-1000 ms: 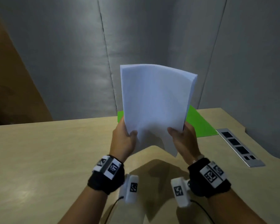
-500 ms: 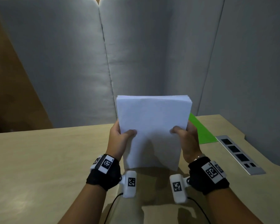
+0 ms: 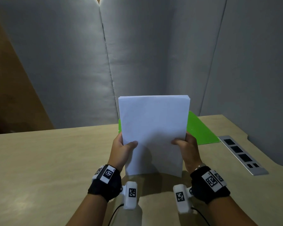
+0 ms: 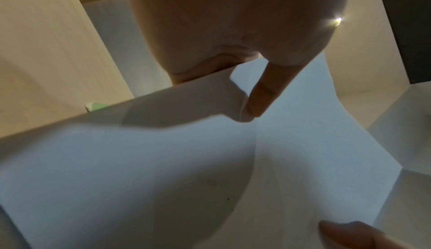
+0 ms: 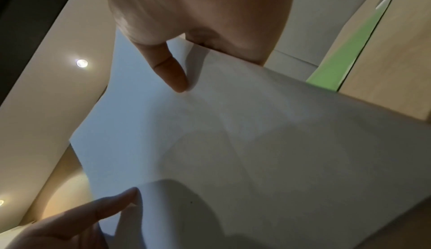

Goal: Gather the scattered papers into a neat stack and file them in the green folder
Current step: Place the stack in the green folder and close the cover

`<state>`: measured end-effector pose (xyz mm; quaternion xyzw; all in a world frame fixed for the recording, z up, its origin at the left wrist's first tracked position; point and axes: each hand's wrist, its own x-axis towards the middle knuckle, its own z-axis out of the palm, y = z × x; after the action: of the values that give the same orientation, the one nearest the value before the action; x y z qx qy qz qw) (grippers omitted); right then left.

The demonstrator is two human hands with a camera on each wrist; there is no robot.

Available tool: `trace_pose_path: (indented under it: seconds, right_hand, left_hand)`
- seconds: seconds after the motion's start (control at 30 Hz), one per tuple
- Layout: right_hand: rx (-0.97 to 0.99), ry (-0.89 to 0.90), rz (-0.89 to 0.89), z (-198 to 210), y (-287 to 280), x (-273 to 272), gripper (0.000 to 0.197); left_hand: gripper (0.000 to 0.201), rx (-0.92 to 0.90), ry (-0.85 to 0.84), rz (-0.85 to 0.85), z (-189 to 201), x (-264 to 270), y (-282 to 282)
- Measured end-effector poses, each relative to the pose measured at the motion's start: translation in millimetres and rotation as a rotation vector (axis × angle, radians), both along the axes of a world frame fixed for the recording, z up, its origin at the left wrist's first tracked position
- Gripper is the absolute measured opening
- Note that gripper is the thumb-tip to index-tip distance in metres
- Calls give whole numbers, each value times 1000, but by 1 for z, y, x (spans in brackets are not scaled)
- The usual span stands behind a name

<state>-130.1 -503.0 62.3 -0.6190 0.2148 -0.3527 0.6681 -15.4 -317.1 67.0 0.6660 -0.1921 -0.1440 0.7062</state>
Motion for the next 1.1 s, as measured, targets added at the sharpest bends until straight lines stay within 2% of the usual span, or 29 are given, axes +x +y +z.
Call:
trace_pose_path:
  seconds: [0.17,0.3,0.4,0.43,0.5,0.57,0.63,0.7,0.83,0.93,1.1]
  right_hand:
    - [-121,19,17,10,-16,-9,29]
    - [-204,53,-61,30,-48,-12,31]
    - [-251,94,-122,35,-72,-19,33]
    - [-260,120,-138,35,-80,-22,32]
    - [-242,170,-170,33,-97,-28,29]
    - [-215,211,-198,30,-111,-35,28]
    - [-211,267,-215,27,-120,-39,26]
    - [-190,308,-212,24,-125,-43,28]
    - [-103,321,-165,22,-123,-47,34]
    - [-11,321,-106,22,-117,-45,39]
    - [49,346,-25,18,-94,-36,44]
  left_hand:
    - [40,-26,-47,7,18,4,-20]
    - [39,-50,-24,-59,32,12,-62]
    - [19,16,21,-132,33,21,-92]
    - [11,88,30,-126,30,27,-100]
    - [22,355,-114,-131,13,46,-113]
    - [37,765,-366,-231,-13,63,-117]
    - [52,1126,-521,-355,-37,71,-114]
    - [54,1280,-612,-468,-53,71,-107]
    - [51,1284,-677,-475,-51,56,-66]
    - [33,1242,-734,-398,-41,34,-24]
    - [30,1273,-655,-360,-32,9,46]
